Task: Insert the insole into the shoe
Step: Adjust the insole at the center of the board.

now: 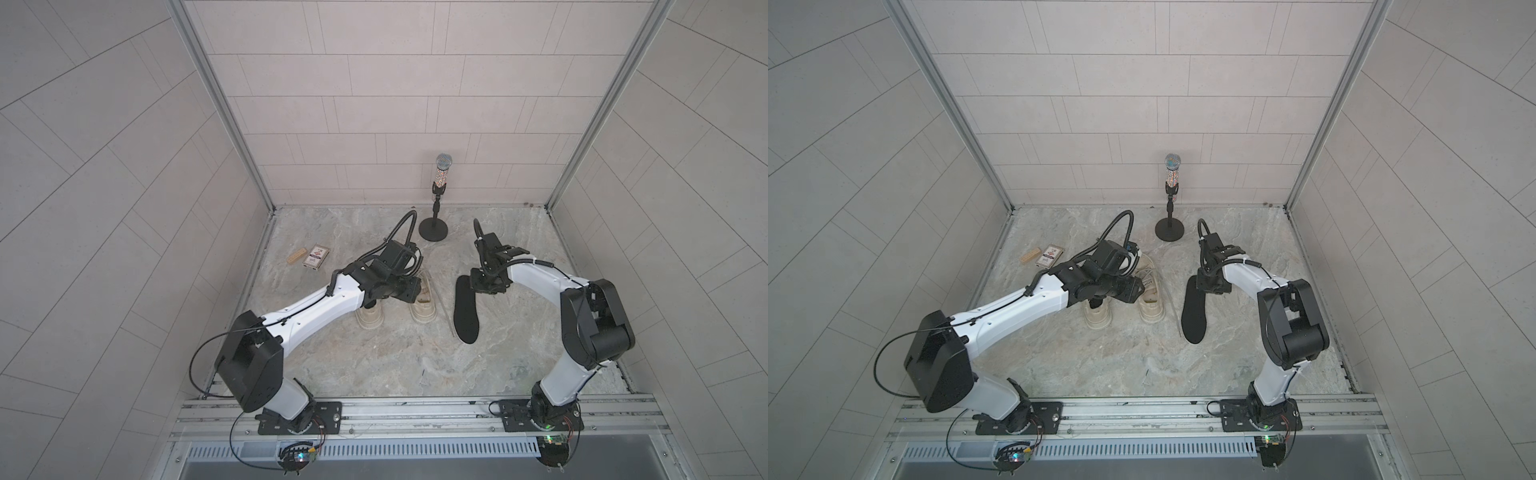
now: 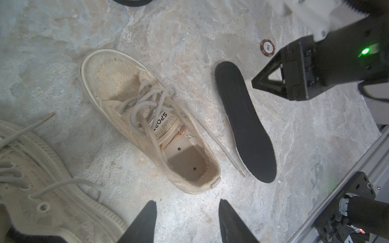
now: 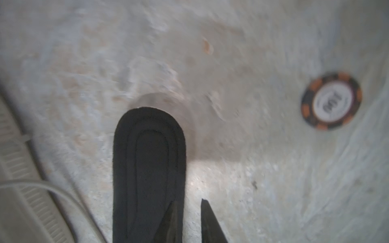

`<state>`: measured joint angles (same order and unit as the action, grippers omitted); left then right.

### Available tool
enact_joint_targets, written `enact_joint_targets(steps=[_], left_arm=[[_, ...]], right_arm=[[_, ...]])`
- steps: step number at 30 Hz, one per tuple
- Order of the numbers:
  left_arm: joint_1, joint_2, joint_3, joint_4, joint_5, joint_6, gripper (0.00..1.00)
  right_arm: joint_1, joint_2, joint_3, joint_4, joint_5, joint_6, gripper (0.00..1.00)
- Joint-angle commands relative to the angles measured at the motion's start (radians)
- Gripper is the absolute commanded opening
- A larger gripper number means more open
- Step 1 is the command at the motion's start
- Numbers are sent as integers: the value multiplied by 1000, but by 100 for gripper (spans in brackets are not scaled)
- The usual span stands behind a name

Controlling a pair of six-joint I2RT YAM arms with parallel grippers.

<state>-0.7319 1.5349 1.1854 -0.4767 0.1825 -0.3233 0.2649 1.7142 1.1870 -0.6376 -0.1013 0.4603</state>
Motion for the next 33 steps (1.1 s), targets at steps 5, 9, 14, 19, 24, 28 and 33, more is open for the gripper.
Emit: enact_joint_targets(steps=[5, 9, 14, 19, 24, 28, 33], left_arm=[[17, 37, 43, -1, 9, 15, 53], [20, 48, 54, 2, 18, 15, 53], [22, 68, 85, -14, 30, 22, 53], [23, 71, 87, -22, 20, 27, 53], [23, 63, 76, -17, 15, 23, 53], [28, 52, 62, -14, 9, 23, 53], [34, 44, 43, -8, 8, 23, 53]], right_arm=[[19, -60, 24, -194, -83, -51, 39], [21, -114, -116, -136, -167, 41, 35], [42, -183, -178, -129, -200, 130, 33], [125, -216, -199, -60, -347, 209, 35], [233, -112, -184, -37, -379, 213, 35], [243, -82, -218, -29, -339, 230, 34], [193, -92, -304, -59, -292, 232, 33]])
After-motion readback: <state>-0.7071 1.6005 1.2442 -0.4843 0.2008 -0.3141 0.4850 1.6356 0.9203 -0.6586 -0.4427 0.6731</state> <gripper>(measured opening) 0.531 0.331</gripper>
